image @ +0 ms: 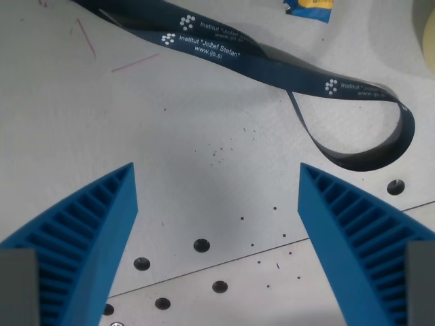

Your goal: Move above the blue bag

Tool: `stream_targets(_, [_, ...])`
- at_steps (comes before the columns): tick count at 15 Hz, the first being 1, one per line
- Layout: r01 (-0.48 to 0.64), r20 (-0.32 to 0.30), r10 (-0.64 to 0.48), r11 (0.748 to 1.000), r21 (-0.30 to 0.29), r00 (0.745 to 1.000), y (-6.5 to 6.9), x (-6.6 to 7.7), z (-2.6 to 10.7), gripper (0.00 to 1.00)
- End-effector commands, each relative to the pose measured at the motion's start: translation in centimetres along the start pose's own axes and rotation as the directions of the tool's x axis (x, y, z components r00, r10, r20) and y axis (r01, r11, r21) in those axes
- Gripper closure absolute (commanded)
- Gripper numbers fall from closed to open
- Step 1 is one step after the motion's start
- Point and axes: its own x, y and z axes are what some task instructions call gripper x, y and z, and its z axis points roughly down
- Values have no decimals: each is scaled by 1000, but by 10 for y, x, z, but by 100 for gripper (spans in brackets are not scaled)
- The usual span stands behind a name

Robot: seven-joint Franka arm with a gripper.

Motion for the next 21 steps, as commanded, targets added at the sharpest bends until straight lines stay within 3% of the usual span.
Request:
stream_targets(1, [0,-2,0,1000,1,1000,0,0,-1,0])
stream_targets(11, [-33,-11,33,999,2,999,3,4,3,0])
stream_targets(21, [-124,-19,124,992,-7,992,19,25,26,0])
